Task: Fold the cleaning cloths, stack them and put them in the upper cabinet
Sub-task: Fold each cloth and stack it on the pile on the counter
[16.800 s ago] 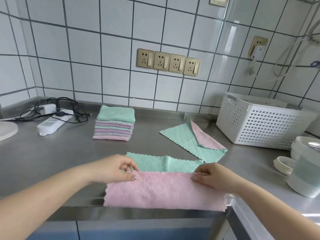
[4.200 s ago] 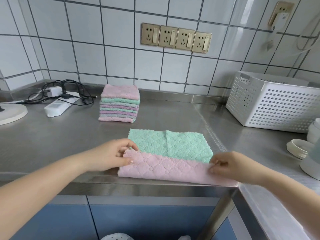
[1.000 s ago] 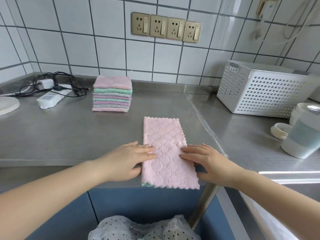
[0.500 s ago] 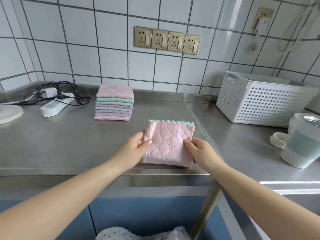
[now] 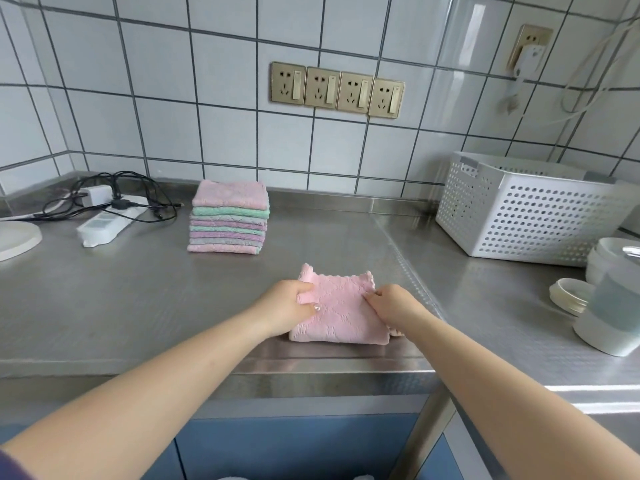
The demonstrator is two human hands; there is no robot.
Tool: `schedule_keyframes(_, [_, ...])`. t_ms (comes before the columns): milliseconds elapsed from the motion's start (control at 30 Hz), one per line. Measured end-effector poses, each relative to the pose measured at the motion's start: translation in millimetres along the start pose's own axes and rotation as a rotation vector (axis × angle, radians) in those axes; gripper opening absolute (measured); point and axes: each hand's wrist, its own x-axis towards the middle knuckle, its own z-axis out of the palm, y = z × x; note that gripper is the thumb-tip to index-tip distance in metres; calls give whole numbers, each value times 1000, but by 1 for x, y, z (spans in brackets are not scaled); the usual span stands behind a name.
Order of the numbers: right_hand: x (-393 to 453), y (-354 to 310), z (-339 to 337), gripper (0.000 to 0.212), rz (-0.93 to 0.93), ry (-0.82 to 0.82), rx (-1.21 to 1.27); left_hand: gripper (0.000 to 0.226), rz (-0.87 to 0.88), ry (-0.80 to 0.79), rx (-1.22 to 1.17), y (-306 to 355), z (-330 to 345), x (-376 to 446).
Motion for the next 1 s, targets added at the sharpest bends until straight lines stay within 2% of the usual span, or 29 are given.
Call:
schedule_keyframes(33, [1,1,-1,36,20,-12,27,32,-12,-9,11,1,0,1])
schedule_keyframes(167, [3,3,-2,27,71,-56,90,50,-19,6,11,1,0,6])
schedule_keyframes(267, [5,4,-4,30,60,-36,46,37,-19,-2,50,-1,3,8])
schedule_keyframes(300, [5,4,-5,29,32,3,19,34,-13,-2,92,-2,2,7])
schedule_keyframes(367, [4,8,-11,15,-33,129,-44,50,6,68,205,-6,0,7])
schedule_keyframes(433, [2,11,-17,32,-113,281,-121,51,63,193,306,-5,-2,3])
schedule_keyframes(500, [-1,5,-16,38,-256,331,-162,46,185,231,378,0,0,3])
schedule_keyframes(567, [-7,-11,-6,42,-384,268,-234,46,257,150,455,7,8,6])
schedule_keyframes(700, [-10,-28,34,48,-541,174,-465,48,153,-40,449,8,26,17])
schedule_keyframes(833, [-6,-10,43,51,-402,66,-397,51,105,-104,534,0,24,19])
schedule_keyframes(1000, [-8,-1,40,61,-320,36,-476,65,-22,-110,575,-5,17,20])
